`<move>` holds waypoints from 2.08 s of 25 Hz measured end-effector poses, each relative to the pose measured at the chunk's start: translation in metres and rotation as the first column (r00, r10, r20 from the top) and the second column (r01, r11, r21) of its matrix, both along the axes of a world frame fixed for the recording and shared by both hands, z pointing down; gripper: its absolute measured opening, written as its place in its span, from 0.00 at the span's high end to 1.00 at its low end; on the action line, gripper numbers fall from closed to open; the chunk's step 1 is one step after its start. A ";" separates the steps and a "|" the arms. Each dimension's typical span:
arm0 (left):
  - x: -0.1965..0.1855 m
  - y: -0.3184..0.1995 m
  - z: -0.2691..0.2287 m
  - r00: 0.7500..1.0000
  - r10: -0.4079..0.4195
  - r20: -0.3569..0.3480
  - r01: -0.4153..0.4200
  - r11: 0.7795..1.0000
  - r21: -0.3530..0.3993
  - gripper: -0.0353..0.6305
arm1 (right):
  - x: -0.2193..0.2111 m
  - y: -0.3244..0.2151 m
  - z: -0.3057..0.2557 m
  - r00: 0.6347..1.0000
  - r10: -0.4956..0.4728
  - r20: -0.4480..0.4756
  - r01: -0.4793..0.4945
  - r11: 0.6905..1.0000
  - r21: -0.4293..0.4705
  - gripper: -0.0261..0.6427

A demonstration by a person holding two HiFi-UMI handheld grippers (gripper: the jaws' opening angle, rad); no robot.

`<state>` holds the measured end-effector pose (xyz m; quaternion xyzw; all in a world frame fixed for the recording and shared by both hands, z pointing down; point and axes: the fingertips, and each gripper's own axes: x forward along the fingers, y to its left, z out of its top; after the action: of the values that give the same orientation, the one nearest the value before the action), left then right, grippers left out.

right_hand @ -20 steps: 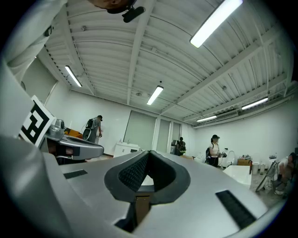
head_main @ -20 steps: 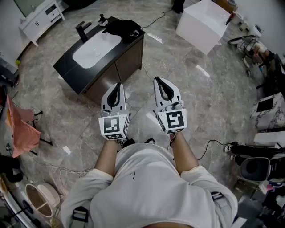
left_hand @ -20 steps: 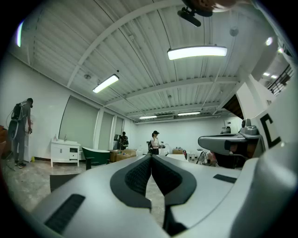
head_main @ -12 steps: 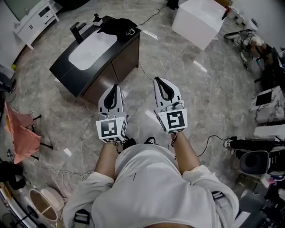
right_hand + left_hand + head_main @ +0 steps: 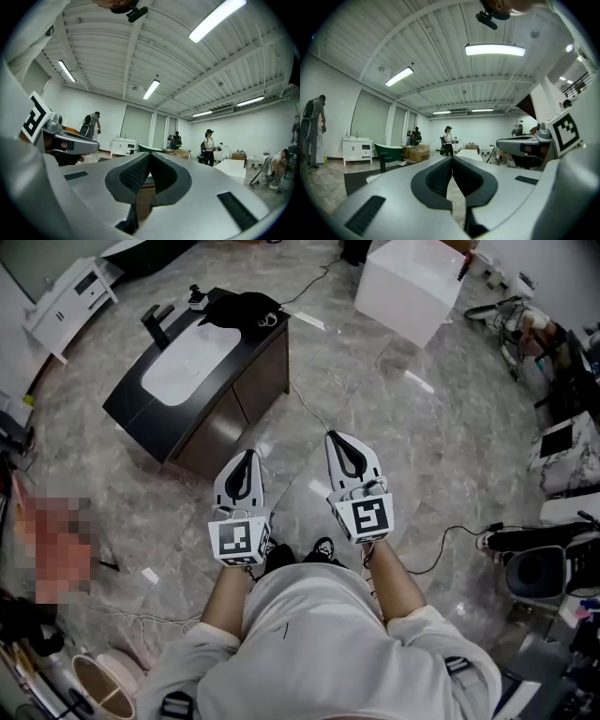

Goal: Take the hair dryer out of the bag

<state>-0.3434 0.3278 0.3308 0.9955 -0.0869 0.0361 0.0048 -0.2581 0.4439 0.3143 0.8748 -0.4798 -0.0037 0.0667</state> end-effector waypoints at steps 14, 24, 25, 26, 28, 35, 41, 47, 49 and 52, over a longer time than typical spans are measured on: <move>-0.017 -0.018 0.019 0.998 0.022 0.051 -0.021 1.000 -0.016 0.92 | -0.024 -0.035 0.020 0.998 -0.067 0.023 0.067 0.998 -0.004 0.96; -0.021 -0.038 0.025 0.994 0.079 0.076 -0.078 0.997 -0.016 0.84 | -0.034 -0.057 0.025 0.998 -0.041 0.040 0.043 0.998 -0.052 0.91; -0.022 -0.040 0.027 0.994 0.083 0.077 -0.082 0.997 -0.017 0.83 | -0.035 -0.060 0.025 0.999 -0.038 0.037 0.040 0.998 -0.056 0.90; -0.023 -0.043 0.028 0.993 0.086 0.078 -0.084 0.996 -0.018 0.83 | -0.036 -0.063 0.027 0.999 -0.033 0.036 0.035 0.997 -0.062 0.90; -0.026 -0.052 0.032 0.992 0.094 0.083 -0.093 0.995 -0.020 0.83 | -0.036 -0.070 0.029 0.999 -0.020 0.040 0.023 0.997 -0.073 0.89; -0.017 -0.076 0.048 0.985 0.132 0.114 -0.128 0.991 -0.048 0.83 | -0.037 -0.090 0.044 0.997 -0.006 0.074 0.015 0.993 -0.119 0.88; 0.025 -0.085 0.068 0.975 0.159 0.156 -0.151 0.986 -0.065 0.83 | 0.004 -0.093 0.063 0.994 0.020 0.112 -0.005 0.991 -0.133 0.88; 0.107 -0.107 0.070 0.977 0.129 0.172 -0.122 0.991 -0.050 0.83 | 0.088 -0.118 0.066 0.993 -0.019 0.113 0.030 0.995 -0.100 0.88; 0.142 -0.118 0.071 0.978 0.105 0.178 -0.098 0.994 -0.048 0.83 | 0.123 -0.130 0.067 0.994 -0.047 0.101 0.056 0.994 -0.096 0.88; 0.186 -0.129 0.069 0.980 0.066 0.190 -0.059 0.997 -0.042 0.83 | 0.167 -0.142 0.068 0.991 -0.097 0.095 0.107 0.989 -0.100 0.88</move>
<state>-0.1572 0.1989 0.4001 0.9895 -0.0551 0.1333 0.0132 -0.0915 0.3023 0.3822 0.8437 -0.5260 0.0573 0.0907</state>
